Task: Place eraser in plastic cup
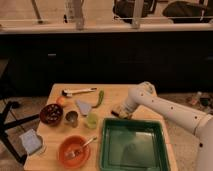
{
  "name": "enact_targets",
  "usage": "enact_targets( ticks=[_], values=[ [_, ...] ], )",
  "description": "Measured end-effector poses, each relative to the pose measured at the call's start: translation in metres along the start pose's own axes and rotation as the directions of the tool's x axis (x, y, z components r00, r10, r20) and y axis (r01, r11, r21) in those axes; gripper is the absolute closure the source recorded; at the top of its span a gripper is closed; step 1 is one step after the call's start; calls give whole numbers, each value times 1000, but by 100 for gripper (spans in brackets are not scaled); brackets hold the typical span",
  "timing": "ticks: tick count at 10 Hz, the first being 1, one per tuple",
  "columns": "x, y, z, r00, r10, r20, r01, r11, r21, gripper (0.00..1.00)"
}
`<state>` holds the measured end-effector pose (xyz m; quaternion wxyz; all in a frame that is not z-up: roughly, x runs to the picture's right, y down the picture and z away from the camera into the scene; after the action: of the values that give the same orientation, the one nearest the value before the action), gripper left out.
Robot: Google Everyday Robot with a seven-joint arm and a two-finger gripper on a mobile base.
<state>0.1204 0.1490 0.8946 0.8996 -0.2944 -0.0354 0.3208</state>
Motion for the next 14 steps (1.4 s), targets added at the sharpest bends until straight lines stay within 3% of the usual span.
enact_targets(
  ticks=[2,6,9,11,14],
  values=[
    [-5,-3,-17,999,-8,35,8,1000,11,100],
    [-19,-7,-40,994,-41,100,40,999,18,100],
    [-43,4,-57,979,-127,161,129,992,1,100],
    [-61,21,-73,948,-234,213,244,970,-18,100],
    [-72,49,-96,874,-403,272,427,903,-35,100]
  ],
)
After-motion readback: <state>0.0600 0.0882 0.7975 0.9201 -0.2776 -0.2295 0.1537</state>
